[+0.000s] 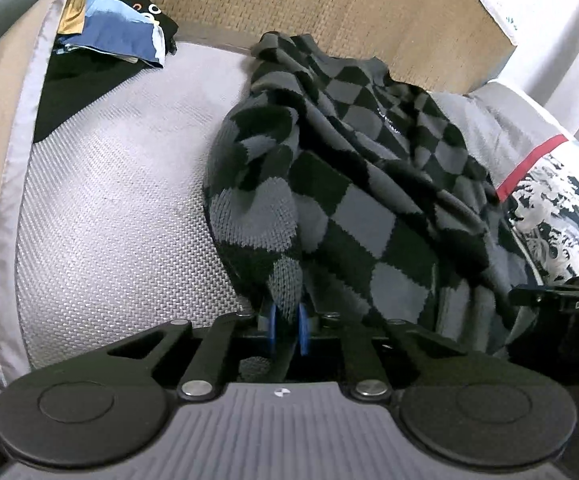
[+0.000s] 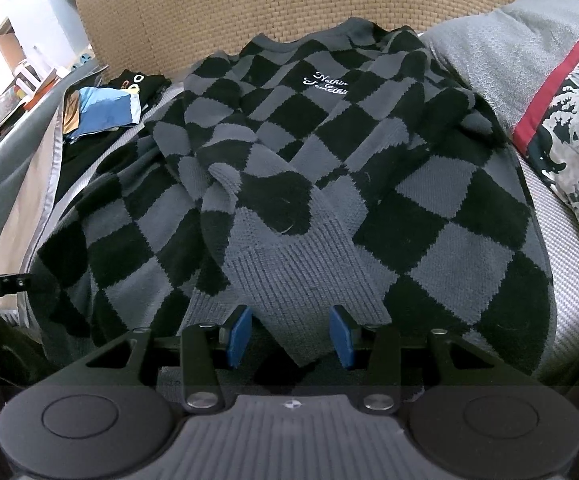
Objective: Fold clothes
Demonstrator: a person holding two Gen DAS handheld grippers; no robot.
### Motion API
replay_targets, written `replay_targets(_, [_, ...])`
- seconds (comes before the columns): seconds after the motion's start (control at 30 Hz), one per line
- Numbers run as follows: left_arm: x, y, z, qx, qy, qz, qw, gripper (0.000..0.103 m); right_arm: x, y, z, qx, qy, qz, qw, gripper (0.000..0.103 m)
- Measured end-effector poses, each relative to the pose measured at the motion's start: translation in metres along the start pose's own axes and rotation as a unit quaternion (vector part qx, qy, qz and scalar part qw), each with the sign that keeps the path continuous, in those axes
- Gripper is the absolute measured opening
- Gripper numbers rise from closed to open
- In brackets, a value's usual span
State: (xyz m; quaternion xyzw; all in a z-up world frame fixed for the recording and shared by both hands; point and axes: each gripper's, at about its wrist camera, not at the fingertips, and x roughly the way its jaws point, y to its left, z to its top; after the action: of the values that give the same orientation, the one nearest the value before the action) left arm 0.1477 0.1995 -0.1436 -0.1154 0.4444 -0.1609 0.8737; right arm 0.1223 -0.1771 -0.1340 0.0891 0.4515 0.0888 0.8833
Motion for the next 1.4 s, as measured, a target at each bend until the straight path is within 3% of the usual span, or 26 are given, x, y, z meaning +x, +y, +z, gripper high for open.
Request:
replay_targets(0.2, [-0.013, -0.024, 0.007, 0.012, -0.024, -0.027, 0.9993, 0.012, -0.002, 0.001, -0.001, -0.003, -0.001, 0.002, 1.0, 0.048])
replay_targets(0.4, [-0.019, -0.058, 0.024, 0.005, -0.048, -0.103, 0.9936, 0.006, -0.003, 0.003, -0.002, -0.006, 0.0, 0.008, 1.0, 0.048])
replay_targets(0.47, [-0.016, -0.073, 0.026, 0.025, -0.045, -0.116, 0.9919, 0.001, -0.004, 0.006, -0.003, -0.008, -0.002, 0.015, 1.0, 0.048])
replay_targets(0.53, [-0.011, -0.085, 0.027, 0.06, -0.04, -0.088, 0.9935, 0.002, -0.006, 0.011, -0.004, -0.014, -0.003, 0.02, 1.0, 0.048])
replay_targets(0.67, [-0.008, -0.076, 0.015, 0.074, -0.019, -0.034, 0.9965, 0.007, -0.012, 0.018, -0.007, -0.035, -0.01, 0.025, 0.999, 0.048])
replay_targets(0.73, [-0.01, -0.066, 0.006, 0.076, -0.012, -0.005, 0.997, 0.022, -0.018, 0.019, -0.009, -0.051, -0.019, 0.024, 0.998, 0.048])
replay_targets(0.8, [-0.012, -0.058, -0.002, 0.075, -0.004, 0.013, 0.9971, 0.029, -0.023, 0.012, -0.012, -0.055, -0.027, 0.009, 0.998, 0.048])
replay_targets(0.87, [-0.011, -0.051, -0.011, 0.069, 0.007, 0.016, 0.9975, 0.029, -0.027, 0.003, -0.016, -0.052, -0.031, -0.006, 0.998, 0.048])
replay_targets(1.03, [0.009, -0.073, -0.039, 0.058, 0.019, 0.019, 0.9979, 0.042, -0.034, -0.025, -0.03, -0.014, -0.034, -0.043, 0.998, 0.048])
replay_targets(1.2, [0.041, -0.101, -0.062, 0.04, 0.029, 0.055, 0.9972, 0.044, -0.044, -0.048, -0.049, 0.056, -0.036, -0.093, 0.993, 0.048])
replay_targets(1.27, [0.049, -0.113, -0.068, 0.059, 0.023, 0.079, 0.9948, 0.046, -0.048, -0.051, -0.057, 0.078, -0.035, -0.092, 0.992, 0.048])
replay_targets(1.4, [0.061, -0.137, -0.076, 0.122, 0.009, 0.143, 0.9821, 0.051, -0.049, -0.043, -0.068, 0.069, -0.027, -0.092, 0.993, 0.048])
